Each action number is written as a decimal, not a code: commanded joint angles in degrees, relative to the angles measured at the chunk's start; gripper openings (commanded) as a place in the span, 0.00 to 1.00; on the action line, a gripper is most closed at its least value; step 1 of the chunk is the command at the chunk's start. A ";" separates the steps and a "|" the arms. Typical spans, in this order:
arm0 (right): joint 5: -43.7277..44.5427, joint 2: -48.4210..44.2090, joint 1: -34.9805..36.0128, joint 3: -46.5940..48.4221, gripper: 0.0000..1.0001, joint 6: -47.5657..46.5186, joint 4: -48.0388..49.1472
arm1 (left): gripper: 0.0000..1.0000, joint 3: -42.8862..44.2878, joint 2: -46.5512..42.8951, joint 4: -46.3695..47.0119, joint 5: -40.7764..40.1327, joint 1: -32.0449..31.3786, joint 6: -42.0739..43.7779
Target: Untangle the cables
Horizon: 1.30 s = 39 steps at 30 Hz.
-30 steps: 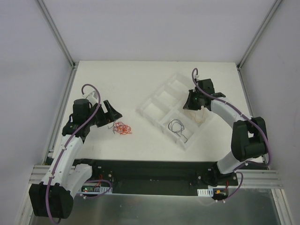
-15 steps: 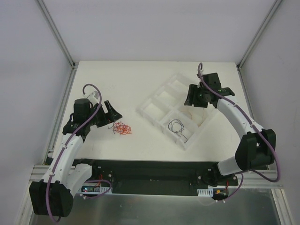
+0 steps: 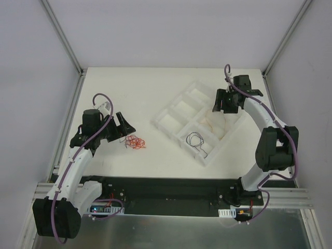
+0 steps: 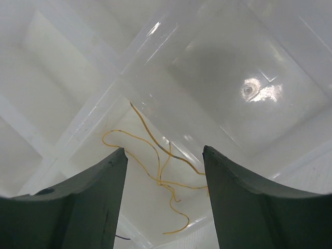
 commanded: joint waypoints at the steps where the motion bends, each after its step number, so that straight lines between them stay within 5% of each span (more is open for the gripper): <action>1: -3.63 1.06 0.26 2.80 0.63 -6.21 1.32 | 0.81 -0.45 -1.61 -0.11 2.15 0.63 1.44; 7: -3.81 2.02 0.52 2.10 0.50 -6.39 1.94 | 0.81 -0.28 -1.34 -0.11 2.68 0.63 1.44; 17: -2.75 0.10 3.59 1.57 0.00 -4.99 0.62 | 0.81 -0.54 -2.31 -0.37 2.59 0.63 1.00; 26: -1.52 -0.09 8.26 -10.19 0.00 0.54 8.26 | 0.80 0.43 1.38 -0.11 2.15 0.63 1.00; 31: 1.63 2.12 9.40 -9.07 0.02 -0.23 6.16 | 0.78 0.95 4.80 -0.28 1.62 0.63 0.65; 35: 4.71 -1.22 10.45 -6.87 0.17 -0.50 2.30 | 0.74 1.13 8.76 -0.37 4.17 0.54 0.12; 39: 10.33 -6.14 13.09 -4.41 0.43 -0.68 -2.10 | 0.73 -0.36 9.38 -0.28 2.16 0.10 0.47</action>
